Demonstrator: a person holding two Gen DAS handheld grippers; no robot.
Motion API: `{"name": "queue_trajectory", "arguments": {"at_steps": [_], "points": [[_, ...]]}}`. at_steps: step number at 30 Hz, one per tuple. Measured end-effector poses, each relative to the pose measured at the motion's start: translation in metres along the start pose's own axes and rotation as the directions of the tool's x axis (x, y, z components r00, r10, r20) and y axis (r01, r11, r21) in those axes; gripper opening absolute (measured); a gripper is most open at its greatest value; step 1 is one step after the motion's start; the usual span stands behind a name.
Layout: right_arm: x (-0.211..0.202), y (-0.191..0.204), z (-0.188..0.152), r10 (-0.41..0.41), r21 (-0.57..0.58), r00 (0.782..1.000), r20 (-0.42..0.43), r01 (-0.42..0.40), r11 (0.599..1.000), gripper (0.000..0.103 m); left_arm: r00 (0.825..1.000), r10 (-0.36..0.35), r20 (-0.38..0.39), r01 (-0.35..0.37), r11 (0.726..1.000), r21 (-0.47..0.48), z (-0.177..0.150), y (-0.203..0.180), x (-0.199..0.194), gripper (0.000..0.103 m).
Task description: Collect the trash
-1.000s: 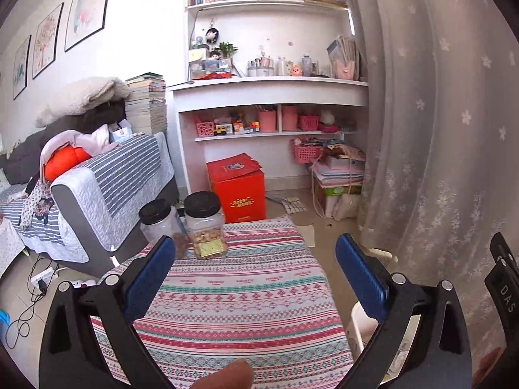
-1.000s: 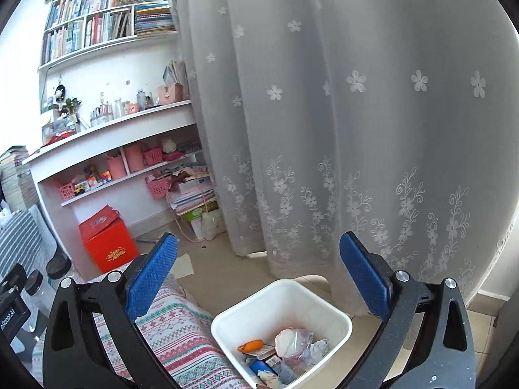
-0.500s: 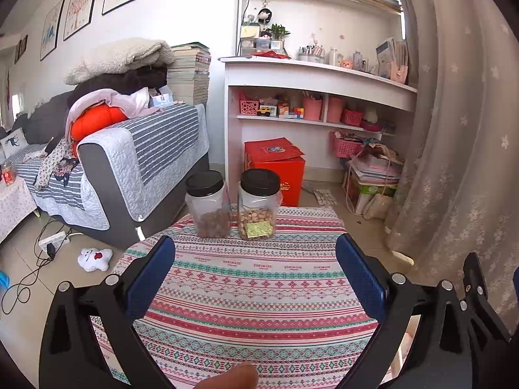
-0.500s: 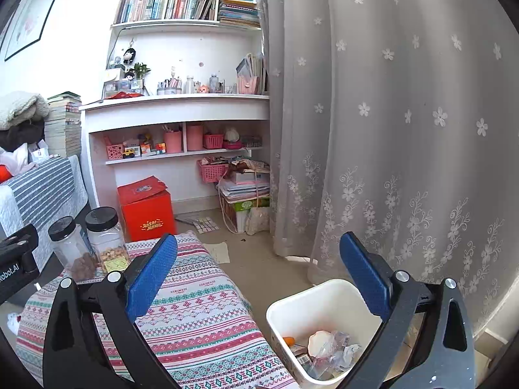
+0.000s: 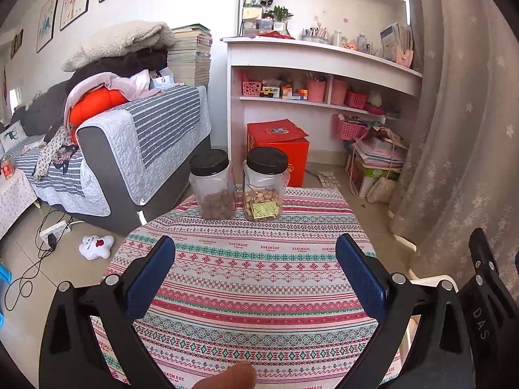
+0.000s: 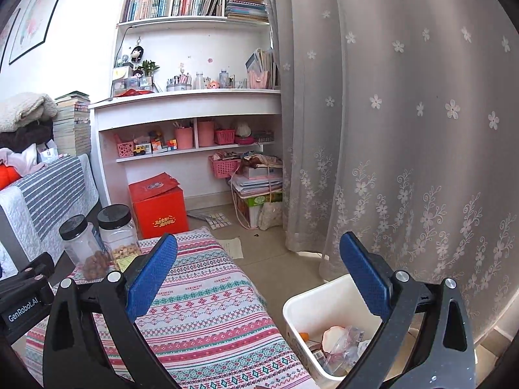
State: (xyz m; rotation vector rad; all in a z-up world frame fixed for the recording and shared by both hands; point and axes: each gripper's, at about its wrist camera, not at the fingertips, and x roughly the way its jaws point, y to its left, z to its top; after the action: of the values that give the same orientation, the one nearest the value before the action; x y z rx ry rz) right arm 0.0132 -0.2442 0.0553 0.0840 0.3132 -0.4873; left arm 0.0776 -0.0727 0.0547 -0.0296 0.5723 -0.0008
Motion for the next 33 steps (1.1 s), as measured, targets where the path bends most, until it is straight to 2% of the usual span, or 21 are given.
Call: {"name": "queue_trajectory", "arguments": {"at_steps": [33], "points": [[0.0049, -0.0097, 0.0001, 0.024, -0.024, 0.999, -0.03, -0.025, 0.999, 0.096, 1.0, -0.006, -0.005, 0.006, 1.0, 0.003, -0.0007, -0.001, -0.0016, 0.096]]}}
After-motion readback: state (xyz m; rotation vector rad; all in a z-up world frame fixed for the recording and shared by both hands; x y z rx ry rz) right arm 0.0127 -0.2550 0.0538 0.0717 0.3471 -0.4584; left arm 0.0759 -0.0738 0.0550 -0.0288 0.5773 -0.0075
